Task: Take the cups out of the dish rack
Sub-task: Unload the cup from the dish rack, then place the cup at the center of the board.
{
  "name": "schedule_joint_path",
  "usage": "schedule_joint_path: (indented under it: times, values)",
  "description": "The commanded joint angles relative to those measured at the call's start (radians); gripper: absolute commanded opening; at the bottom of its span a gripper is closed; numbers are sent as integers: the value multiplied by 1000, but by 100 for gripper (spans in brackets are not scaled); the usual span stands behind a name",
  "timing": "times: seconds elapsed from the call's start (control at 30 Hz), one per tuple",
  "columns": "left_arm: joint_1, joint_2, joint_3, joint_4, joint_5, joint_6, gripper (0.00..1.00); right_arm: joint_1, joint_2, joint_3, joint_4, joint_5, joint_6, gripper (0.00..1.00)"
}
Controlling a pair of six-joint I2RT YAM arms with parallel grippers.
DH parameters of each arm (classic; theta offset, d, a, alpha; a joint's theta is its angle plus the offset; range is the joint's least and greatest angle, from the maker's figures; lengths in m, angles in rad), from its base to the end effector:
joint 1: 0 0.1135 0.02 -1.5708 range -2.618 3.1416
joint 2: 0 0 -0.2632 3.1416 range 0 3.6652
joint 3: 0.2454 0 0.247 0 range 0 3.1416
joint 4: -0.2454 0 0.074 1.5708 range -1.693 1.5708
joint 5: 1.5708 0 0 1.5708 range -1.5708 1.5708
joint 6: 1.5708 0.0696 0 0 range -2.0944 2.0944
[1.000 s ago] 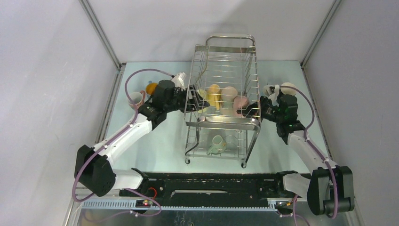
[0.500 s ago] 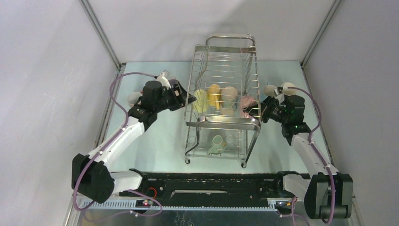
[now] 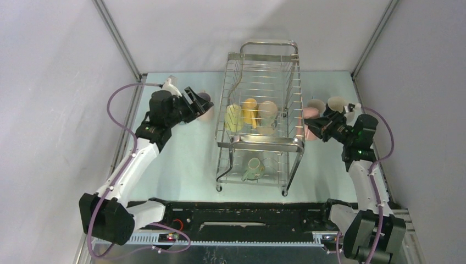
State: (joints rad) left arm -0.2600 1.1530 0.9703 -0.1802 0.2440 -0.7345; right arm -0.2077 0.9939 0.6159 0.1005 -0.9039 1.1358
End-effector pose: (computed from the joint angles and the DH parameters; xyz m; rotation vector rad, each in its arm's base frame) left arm 0.2779 -0.0913 0.3193 -0.3090 2.0057 -0.8834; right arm 0.2401 0.0053 0.2694 0.6304 1.8994 1.4507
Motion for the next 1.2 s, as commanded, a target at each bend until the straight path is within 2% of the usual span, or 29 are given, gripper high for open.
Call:
schedule_joint_path:
  times: [0.0,0.27,0.47,0.87,1.17]
  values:
    - [29,-36,147,-9,-27,-3,76,-78,-42,76,71,-39,102,0]
    - [39,-44,372,-80,-67,70,76,-211,-44,204,97,-51,223,0]
    - [21,-19,511,-87,-20,118,76,-230,-16,327,155,-19,346,0]
    - [-221,96,765,-79,-87,342,77,-198,36,607,187,94,519,0]
    - [-365,196,819,26,-103,451,77,-78,91,764,172,197,589,0]
